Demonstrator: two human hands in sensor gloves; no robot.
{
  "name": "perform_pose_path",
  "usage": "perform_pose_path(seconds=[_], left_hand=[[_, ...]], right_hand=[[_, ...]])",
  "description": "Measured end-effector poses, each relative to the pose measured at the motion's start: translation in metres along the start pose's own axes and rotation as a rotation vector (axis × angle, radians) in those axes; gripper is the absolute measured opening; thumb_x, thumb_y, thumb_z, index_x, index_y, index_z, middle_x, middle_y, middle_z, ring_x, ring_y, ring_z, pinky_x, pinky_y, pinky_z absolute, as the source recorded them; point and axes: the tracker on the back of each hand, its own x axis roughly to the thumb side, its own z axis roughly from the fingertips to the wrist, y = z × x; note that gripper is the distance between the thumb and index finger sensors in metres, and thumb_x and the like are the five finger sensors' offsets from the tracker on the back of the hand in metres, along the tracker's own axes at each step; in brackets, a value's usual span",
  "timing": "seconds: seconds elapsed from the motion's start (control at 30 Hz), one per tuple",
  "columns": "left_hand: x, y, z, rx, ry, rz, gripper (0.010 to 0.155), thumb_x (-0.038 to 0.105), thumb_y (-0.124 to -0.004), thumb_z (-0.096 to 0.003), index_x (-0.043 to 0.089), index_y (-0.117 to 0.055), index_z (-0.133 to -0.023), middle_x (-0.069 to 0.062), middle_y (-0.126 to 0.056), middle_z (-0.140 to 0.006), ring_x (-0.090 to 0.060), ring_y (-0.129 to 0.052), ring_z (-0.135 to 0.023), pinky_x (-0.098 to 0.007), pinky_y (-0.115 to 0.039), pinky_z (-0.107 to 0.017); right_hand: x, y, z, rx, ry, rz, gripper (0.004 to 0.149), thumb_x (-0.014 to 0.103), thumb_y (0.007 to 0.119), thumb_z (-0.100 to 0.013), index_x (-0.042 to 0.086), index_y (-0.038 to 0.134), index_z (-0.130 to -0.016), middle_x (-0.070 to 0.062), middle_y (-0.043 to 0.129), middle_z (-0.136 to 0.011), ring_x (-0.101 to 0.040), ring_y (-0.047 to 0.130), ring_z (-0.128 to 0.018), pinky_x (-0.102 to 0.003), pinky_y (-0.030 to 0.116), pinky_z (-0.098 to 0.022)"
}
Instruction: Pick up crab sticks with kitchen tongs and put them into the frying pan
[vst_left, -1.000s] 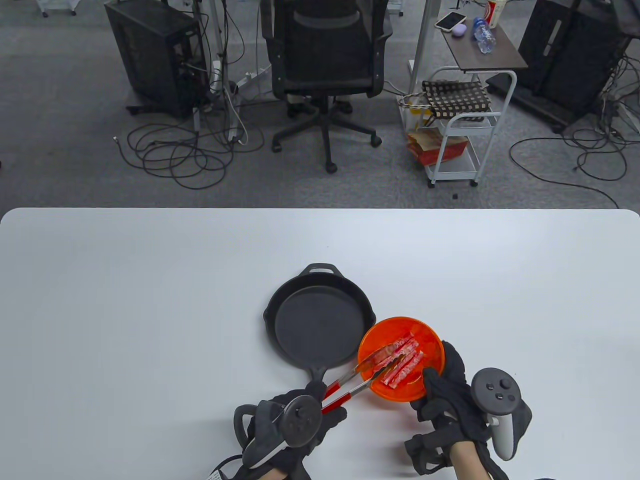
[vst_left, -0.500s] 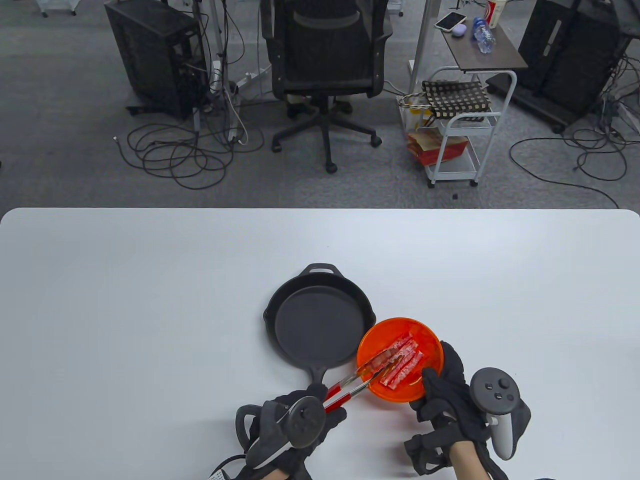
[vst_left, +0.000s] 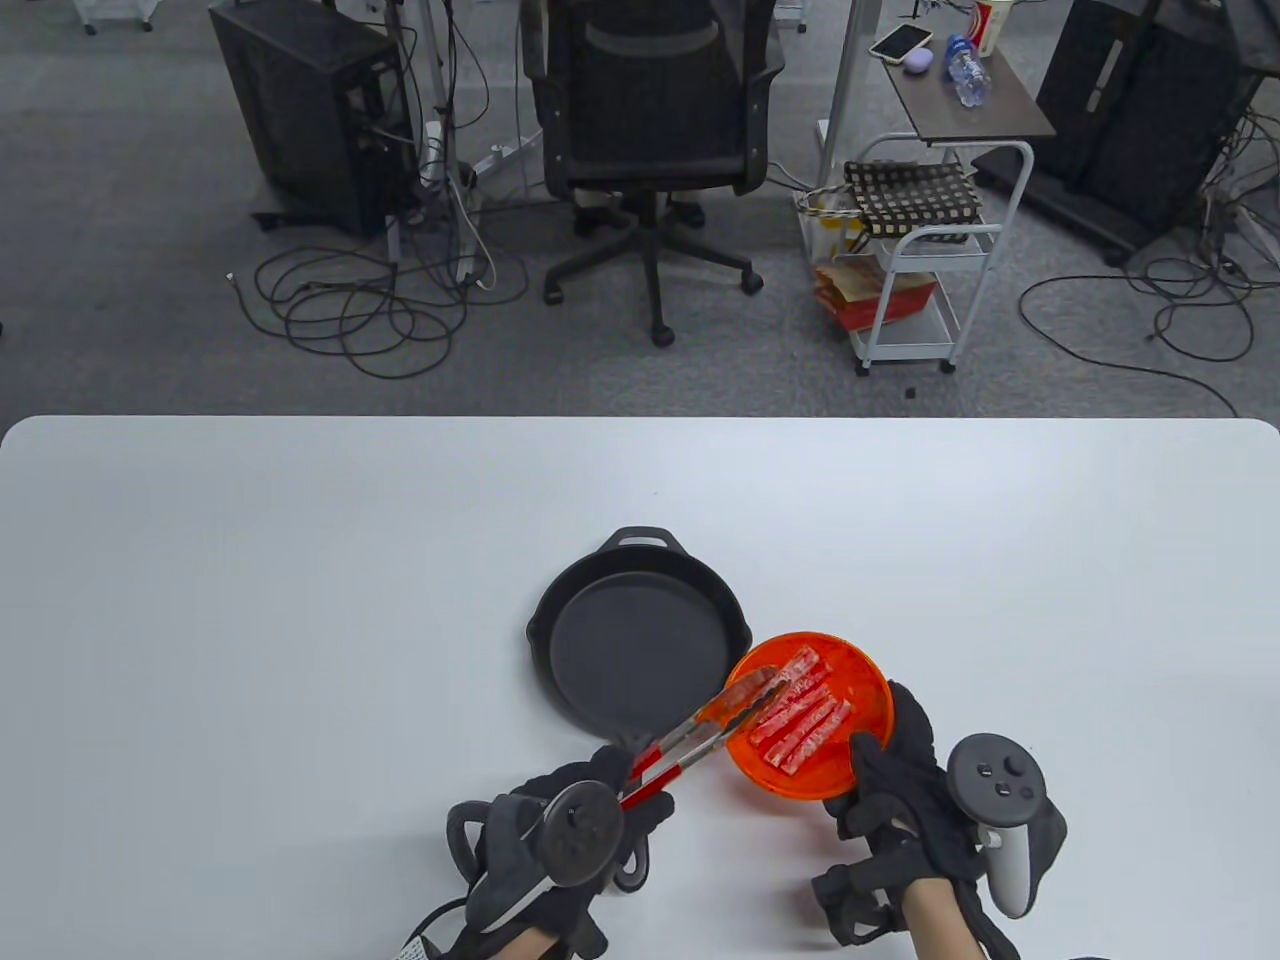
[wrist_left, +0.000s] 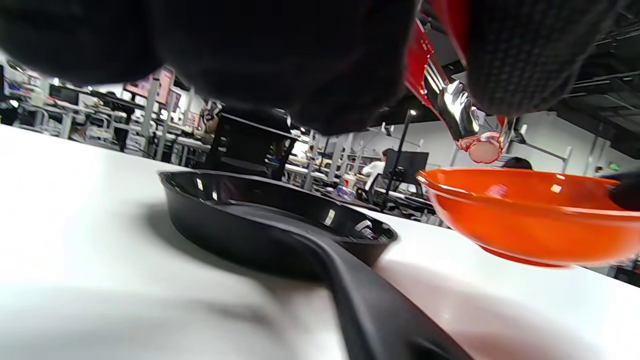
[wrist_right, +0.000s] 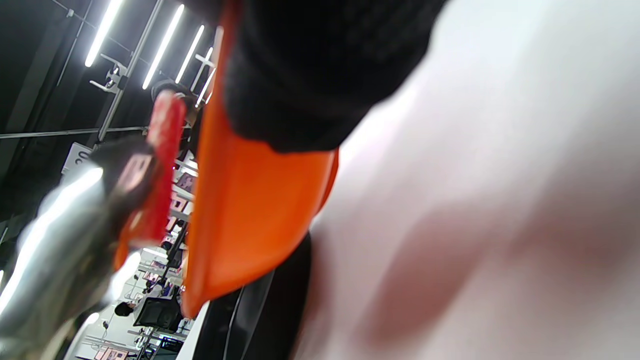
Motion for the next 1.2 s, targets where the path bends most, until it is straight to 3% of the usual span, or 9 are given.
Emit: perform_pose_path(seconds=[0.2,0.47,1.2], left_hand=[[-0.039,0.011,-0.018,0.042,0.123,-0.062,0.074,0.073,-0.084,-0.0383,0.015,-0.091,-0.084,0.008,-0.106,-0.042,-0.008,-0.101,-0.008,-0.039,-0.09,-0.019],[-0.077,0.001,-0.047,-0.056,0.214,-0.23,0.074,0.074,-0.084,-0.0374,0.017,-0.09,-0.084,0.008,-0.106,-0.043,-0.008,-0.101,-0.01,-0.039,-0.09,-0.021],[-0.096,-0.014,-0.085,-0.173,0.295,-0.363,0.075,0.074,-0.084,-0.0356,0.019,-0.09,-0.085,0.008,-0.106,-0.044,-0.009,-0.102,-0.013,-0.04,-0.09,-0.024]], right_hand=[[-0.002,-0.004,-0.002,-0.014,0.019,-0.015,0.065,0.022,0.062,-0.06,0.006,0.03,-0.114,-0.029,0.063,-0.102,-0.016,0.103,-0.031,-0.009,0.095,-0.014],[-0.003,-0.006,-0.003,-0.017,0.017,-0.027,0.065,0.022,0.062,-0.06,0.006,0.03,-0.114,-0.03,0.063,-0.102,-0.016,0.103,-0.031,-0.01,0.095,-0.013],[-0.003,-0.006,-0.003,-0.015,0.023,-0.033,0.065,0.022,0.062,-0.06,0.006,0.03,-0.114,-0.029,0.063,-0.102,-0.016,0.102,-0.031,-0.01,0.095,-0.014]])
